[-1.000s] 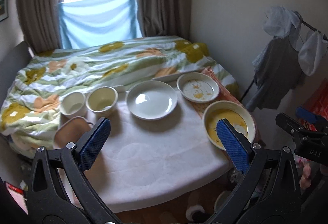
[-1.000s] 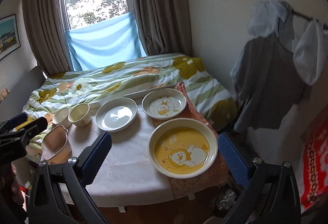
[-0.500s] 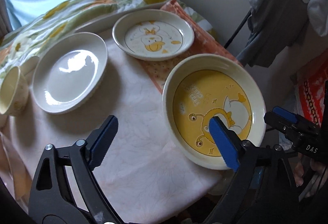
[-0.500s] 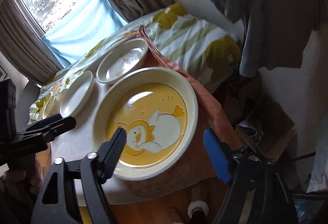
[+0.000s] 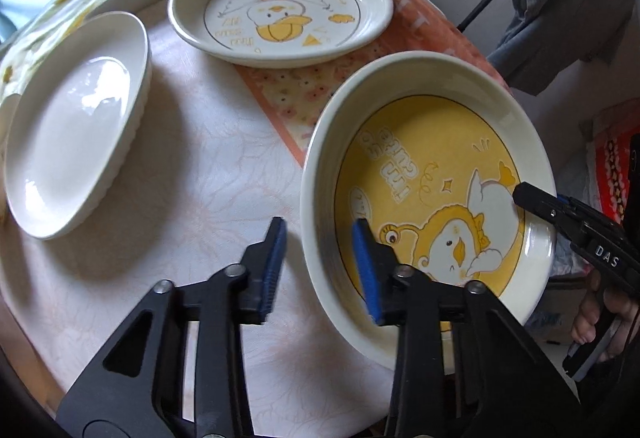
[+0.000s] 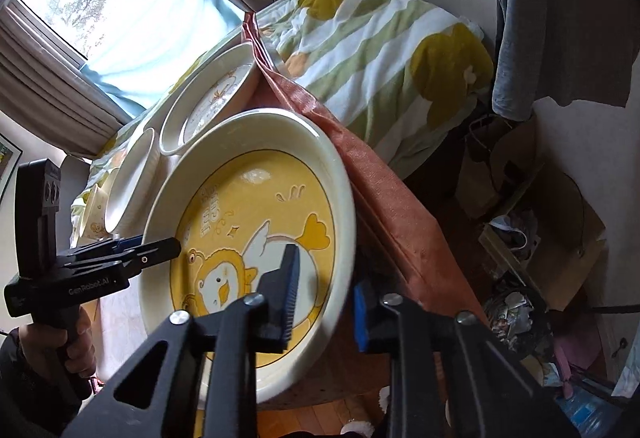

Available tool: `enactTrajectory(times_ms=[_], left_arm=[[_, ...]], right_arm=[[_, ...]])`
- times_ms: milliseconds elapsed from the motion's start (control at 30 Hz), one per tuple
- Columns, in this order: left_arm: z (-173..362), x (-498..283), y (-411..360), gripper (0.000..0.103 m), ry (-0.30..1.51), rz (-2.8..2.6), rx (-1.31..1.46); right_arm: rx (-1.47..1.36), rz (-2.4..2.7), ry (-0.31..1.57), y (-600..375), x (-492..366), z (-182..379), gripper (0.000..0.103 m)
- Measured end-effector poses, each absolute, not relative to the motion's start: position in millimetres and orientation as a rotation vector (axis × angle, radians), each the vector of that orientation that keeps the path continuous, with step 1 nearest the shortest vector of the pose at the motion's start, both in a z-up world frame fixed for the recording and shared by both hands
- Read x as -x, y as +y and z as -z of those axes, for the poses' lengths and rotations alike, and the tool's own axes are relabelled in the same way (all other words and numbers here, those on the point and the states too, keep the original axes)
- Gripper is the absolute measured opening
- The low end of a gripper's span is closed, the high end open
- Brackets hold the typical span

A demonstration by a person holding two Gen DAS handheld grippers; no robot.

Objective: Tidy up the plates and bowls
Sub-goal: 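Reach the left tool to the yellow duck bowl rim while the right tool grips it too, then lift the yellow duck bowl with both tools and lower it beside the pink basin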

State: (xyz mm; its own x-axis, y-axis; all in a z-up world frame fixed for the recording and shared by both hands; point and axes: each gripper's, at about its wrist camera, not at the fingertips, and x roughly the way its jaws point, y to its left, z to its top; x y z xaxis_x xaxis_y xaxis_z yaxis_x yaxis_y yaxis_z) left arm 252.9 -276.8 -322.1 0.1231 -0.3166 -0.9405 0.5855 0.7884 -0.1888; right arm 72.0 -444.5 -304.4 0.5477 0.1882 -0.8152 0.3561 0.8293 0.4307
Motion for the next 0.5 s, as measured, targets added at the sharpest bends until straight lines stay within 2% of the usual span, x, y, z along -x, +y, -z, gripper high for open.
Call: enactTrajectory(times_ms=[67, 133, 500], left_arm=[[321.4, -253.6, -278.5, 0.019, 1.302, 0.683, -0.241], [320.5, -252.5, -280.3, 0.019, 1.298, 0.679, -0.265], [311.7, -238.9, -290.4, 0.019, 1.259, 0.654, -0.309]], right_arm=[[-0.613, 0.106, 1.01, -446.6, -72.6, 305.3, 0.014], [-0.616, 0.097, 1.021, -449.9, -75.1, 307.3, 0.012], [-0.462, 0.085, 1.073, -442.9, -84.1, 299.6, 0.012]])
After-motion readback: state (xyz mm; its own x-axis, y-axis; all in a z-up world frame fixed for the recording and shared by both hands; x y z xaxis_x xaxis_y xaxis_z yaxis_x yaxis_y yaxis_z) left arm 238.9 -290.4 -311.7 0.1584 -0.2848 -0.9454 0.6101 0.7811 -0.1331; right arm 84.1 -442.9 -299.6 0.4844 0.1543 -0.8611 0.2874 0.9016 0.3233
